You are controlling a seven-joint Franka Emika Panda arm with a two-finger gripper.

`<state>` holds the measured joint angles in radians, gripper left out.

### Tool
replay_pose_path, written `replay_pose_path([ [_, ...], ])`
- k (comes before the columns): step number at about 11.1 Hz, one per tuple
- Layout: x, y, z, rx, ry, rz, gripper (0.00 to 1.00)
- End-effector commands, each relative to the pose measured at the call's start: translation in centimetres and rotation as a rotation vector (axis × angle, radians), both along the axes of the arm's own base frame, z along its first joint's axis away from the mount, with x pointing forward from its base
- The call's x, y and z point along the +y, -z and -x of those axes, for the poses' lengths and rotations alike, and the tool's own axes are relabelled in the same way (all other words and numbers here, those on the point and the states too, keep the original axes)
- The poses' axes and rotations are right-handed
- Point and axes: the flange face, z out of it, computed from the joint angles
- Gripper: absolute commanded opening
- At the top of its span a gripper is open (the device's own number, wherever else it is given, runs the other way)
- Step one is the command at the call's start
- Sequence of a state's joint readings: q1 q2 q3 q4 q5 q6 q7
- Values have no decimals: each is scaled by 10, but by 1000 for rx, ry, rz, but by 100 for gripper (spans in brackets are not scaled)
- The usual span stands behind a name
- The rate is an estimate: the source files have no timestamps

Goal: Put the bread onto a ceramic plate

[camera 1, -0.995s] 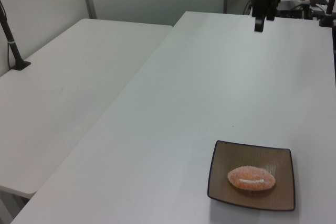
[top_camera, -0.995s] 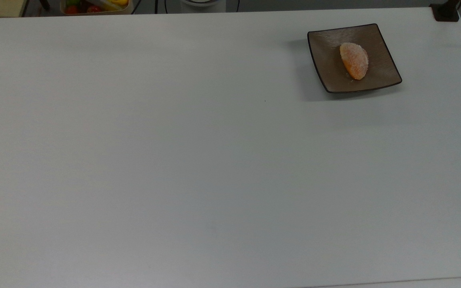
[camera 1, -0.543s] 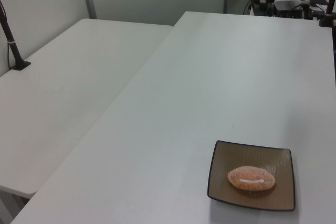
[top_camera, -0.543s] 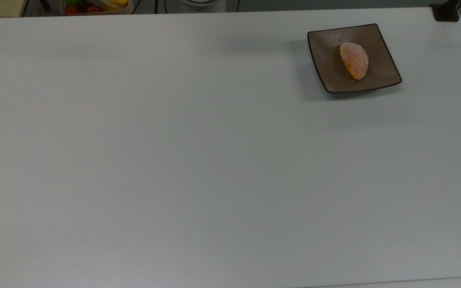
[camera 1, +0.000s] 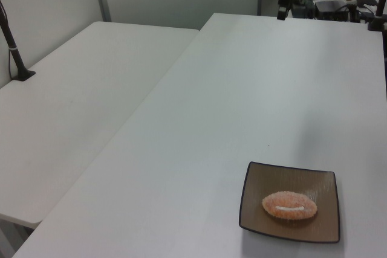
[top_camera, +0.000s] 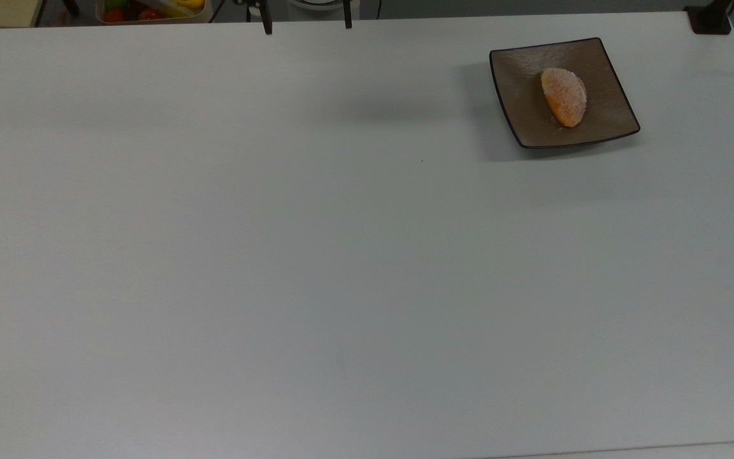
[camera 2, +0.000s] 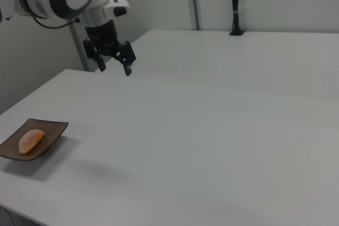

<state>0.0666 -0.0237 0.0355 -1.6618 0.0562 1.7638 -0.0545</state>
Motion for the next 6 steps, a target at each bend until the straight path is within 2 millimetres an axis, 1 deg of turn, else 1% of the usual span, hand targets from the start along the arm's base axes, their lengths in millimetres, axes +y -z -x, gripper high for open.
replay_pose_path([
  [1, 0, 4, 0, -14, -84, -14, 100],
  [6, 4, 8, -1, -13, -86, -21, 100],
])
